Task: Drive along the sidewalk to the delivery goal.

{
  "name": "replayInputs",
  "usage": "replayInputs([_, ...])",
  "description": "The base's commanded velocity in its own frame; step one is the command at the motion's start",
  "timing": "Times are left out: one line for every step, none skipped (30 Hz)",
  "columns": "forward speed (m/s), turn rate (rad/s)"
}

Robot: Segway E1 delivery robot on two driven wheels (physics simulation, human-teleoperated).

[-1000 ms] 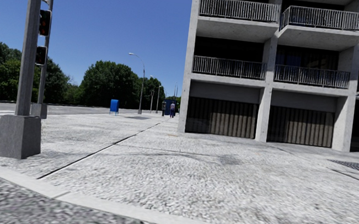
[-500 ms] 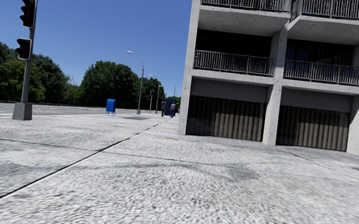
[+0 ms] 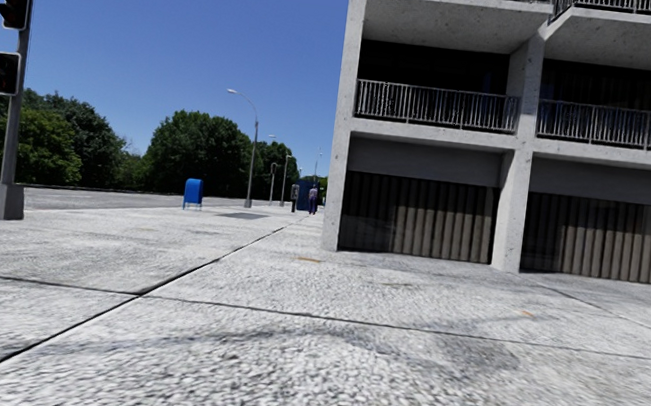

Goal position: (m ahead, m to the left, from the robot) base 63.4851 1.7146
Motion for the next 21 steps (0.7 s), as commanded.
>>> replayInputs([1.49, 0.00])
replayInputs([1.49, 0.01])
replayInputs([1.49, 0.01])
replayInputs([1.49, 0.02])
replayInputs([1.49, 0.02])
replayInputs([1.49, 0.02])
replayInputs([1.49, 0.02])
replayInputs([1.49, 0.02])
replayInputs([1.49, 0.02])
replayInputs([1.49, 0.02])
replayInputs([1.49, 0.02])
replayInputs([1.49, 0.02])
replayInputs([1.49, 0.02])
replayInputs([1.49, 0.02])
replayInputs([1.49, 0.02])
replayInputs([1.49, 0.02])
replayInputs([1.49, 0.02])
replayInputs([1.49, 0.02])
replayInputs([1.49, 0.03])
replayInputs([1.49, 0.16])
replayInputs([1.49, 0.25])
